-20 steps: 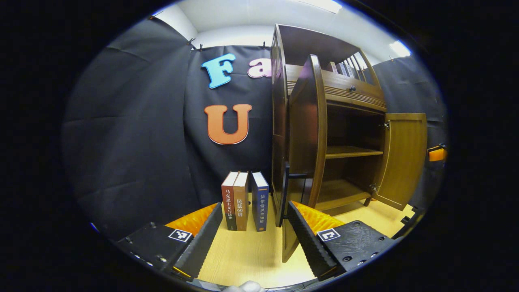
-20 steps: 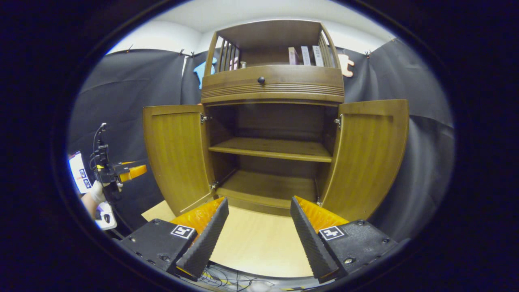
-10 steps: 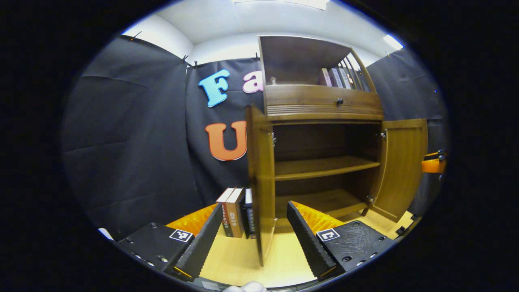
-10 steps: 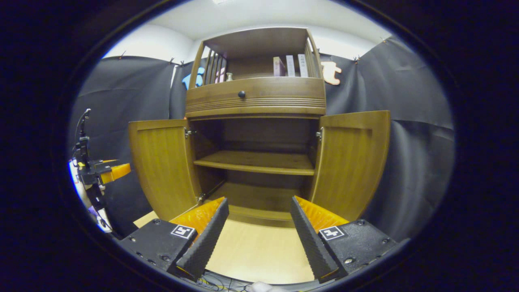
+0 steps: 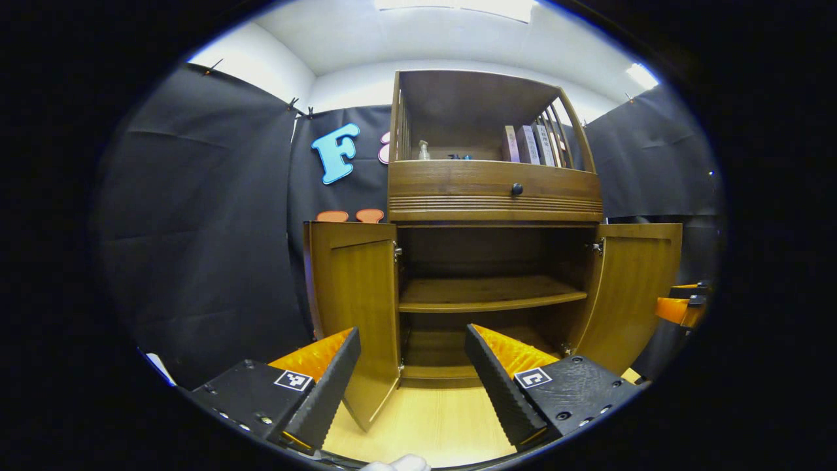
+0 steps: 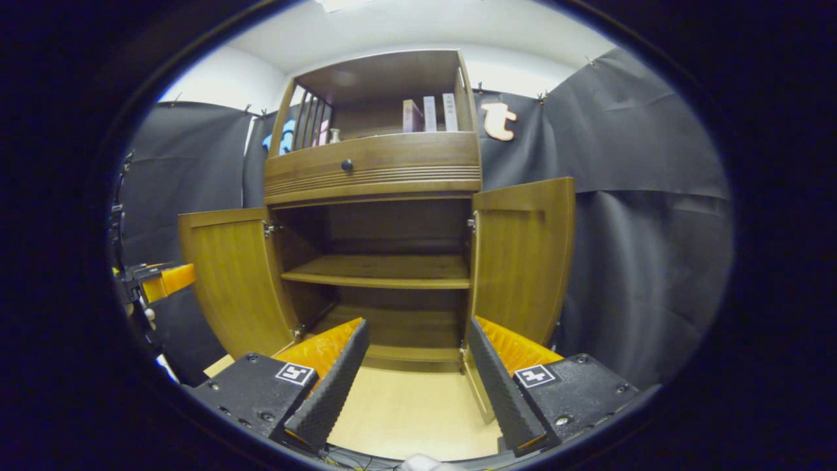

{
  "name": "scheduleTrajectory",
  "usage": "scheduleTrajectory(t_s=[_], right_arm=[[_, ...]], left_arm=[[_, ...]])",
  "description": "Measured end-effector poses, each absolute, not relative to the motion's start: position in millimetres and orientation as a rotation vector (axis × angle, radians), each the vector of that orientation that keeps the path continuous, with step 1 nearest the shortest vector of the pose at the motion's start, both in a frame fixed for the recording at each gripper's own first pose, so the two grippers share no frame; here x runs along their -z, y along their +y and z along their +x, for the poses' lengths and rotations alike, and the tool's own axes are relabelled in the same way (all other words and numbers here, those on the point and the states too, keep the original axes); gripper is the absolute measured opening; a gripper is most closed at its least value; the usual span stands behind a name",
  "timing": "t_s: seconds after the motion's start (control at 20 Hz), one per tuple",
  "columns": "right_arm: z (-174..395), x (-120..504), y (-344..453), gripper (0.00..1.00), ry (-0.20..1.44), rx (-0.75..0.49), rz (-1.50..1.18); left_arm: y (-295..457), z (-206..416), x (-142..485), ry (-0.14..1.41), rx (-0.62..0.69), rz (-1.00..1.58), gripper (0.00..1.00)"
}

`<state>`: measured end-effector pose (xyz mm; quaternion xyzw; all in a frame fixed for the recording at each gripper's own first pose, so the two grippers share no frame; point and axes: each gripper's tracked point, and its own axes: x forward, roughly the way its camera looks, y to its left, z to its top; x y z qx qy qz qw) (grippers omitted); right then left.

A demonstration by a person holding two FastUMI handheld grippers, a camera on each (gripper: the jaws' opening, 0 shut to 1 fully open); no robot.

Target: Open the right door of the double-door shoe cabinet with the right hand, and open the left door with the left hand.

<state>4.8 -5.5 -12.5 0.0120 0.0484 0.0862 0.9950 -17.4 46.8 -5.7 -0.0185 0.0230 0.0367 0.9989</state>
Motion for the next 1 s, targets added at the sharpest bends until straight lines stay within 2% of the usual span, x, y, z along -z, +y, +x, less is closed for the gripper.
scheduleTrajectory(t_s=[0.05,0.1,0.15,0.55,0.6,0.65,0.7,0.75,0.85,0.95,1.0], right_arm=[[4,15,-9,0.96,0.097,-0.162,0.026],[4,16,-11,0.96,0.097,-0.155,0.028],[3,17,-12,0.96,0.097,-0.149,0.028],[-3,14,-6,0.96,0.08,-0.137,0.021],[-4,13,-6,0.96,0.075,-0.135,0.02],[-5,11,-5,0.96,0.07,-0.133,0.018],[-6,9,-4,0.96,0.067,-0.131,0.015],[-7,9,-3,0.96,0.064,-0.13,0.01],[-8,6,-1,0.96,0.058,-0.125,0.004],[-10,4,3,0.96,0.054,-0.129,-0.001],[-11,4,6,0.96,0.054,-0.13,-0.006]], left_arm=[[38,-19,10,0.053,-0.072,-0.035,0.96],[30,-21,13,0.056,-0.067,-0.03,1.0],[24,-22,14,0.056,-0.065,-0.021,0.96],[7,-25,11,0.041,-0.029,0.005,0.96],[7,-27,10,0.038,-0.028,0.006,1.0],[6,-28,10,0.038,-0.023,0.005,0.96],[6,-28,9,0.036,-0.019,0.004,1.0],[6,-28,8,0.031,-0.018,0.003,0.96],[5,-28,6,0.024,-0.015,0.009,0.96],[4,-29,4,0.017,-0.012,0.014,0.96],[5,-29,4,0.017,-0.011,0.013,1.0]])
